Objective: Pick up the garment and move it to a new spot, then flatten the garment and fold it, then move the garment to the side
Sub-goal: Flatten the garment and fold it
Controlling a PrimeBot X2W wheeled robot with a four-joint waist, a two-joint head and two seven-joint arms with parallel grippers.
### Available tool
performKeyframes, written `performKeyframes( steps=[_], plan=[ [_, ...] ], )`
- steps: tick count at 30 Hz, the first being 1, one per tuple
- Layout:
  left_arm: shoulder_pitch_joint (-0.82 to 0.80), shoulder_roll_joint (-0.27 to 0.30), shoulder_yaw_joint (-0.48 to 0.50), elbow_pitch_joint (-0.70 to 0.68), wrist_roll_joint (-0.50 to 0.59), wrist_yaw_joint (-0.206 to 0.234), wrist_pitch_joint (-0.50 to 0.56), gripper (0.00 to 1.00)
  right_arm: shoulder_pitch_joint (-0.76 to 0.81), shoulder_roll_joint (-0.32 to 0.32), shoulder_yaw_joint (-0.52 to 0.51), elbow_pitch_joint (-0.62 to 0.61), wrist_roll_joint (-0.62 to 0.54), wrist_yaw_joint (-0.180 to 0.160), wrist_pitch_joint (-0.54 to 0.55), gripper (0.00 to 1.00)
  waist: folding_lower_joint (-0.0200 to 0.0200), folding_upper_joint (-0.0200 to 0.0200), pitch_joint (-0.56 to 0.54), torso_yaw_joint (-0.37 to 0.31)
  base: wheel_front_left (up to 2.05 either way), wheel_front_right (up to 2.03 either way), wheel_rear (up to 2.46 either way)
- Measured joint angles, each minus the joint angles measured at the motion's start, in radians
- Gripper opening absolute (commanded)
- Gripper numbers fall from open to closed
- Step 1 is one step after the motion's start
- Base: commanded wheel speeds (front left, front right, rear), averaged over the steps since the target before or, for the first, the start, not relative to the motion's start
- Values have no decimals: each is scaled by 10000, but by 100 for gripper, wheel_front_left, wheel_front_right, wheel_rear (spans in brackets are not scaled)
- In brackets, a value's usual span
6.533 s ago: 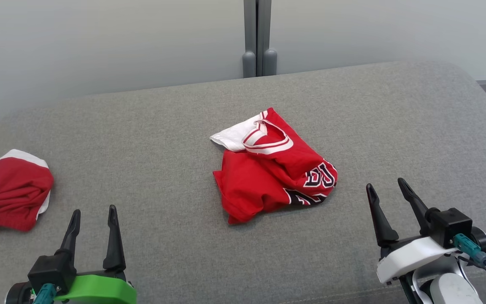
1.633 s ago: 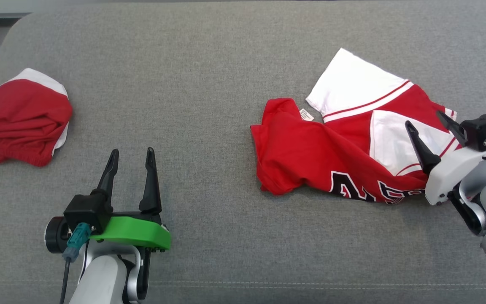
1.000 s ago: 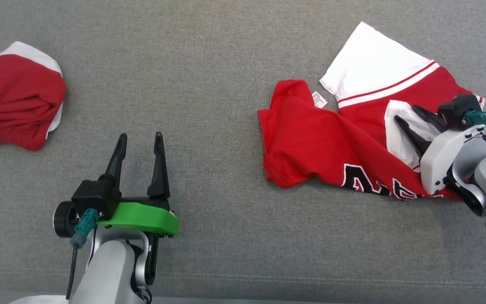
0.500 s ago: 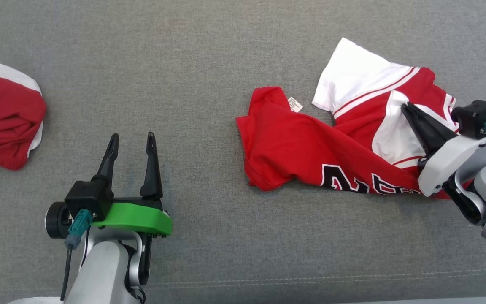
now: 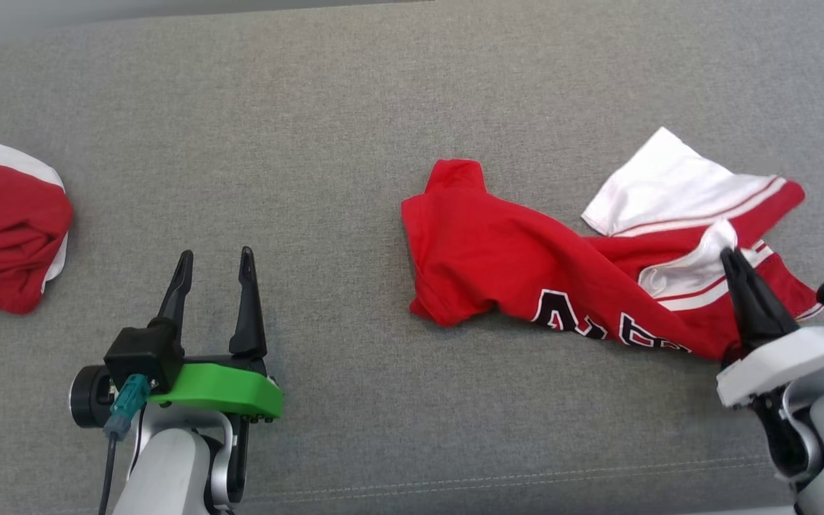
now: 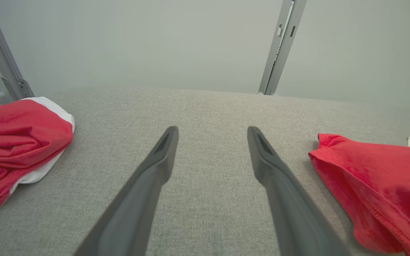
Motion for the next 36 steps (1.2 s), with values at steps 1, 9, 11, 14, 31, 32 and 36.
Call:
performKeyframes(
  steps=[1,9,11,14,31,32,36],
  plan=[
    [26,17,13,-6,-13,2,2,100,306,238,-244,-82,-71,0,0,0,0,0,-31,-31,0,0,0],
    [80,125,2,-100,-79,54,142,100,1397,1409,-1588,-167,-125,0,0,100,0,0,-290,-182,0,0,0],
    [170,165,8,-123,-90,88,173,100,1573,1549,-1927,-347,-176,0,-2,100,0,0,-360,-201,0,0,0],
    [275,221,27,-157,-111,105,174,100,1797,1783,-2445,-842,-368,0,-2,100,0,0,-478,-224,0,0,0],
    [1245,602,209,-725,-194,581,395,100,2177,2378,-2631,-3289,-3057,-2,238,100,0,0,-1594,-281,0,0,0],
    [1325,616,190,-763,-192,617,433,100,2319,2418,-2545,-3359,-3204,-2,303,100,0,0,-1674,-275,0,0,0],
    [1729,702,192,-951,-190,734,550,100,2834,2566,-2311,-3655,-3666,-2,550,100,0,0,-1988,-261,0,0,0]
  ],
)
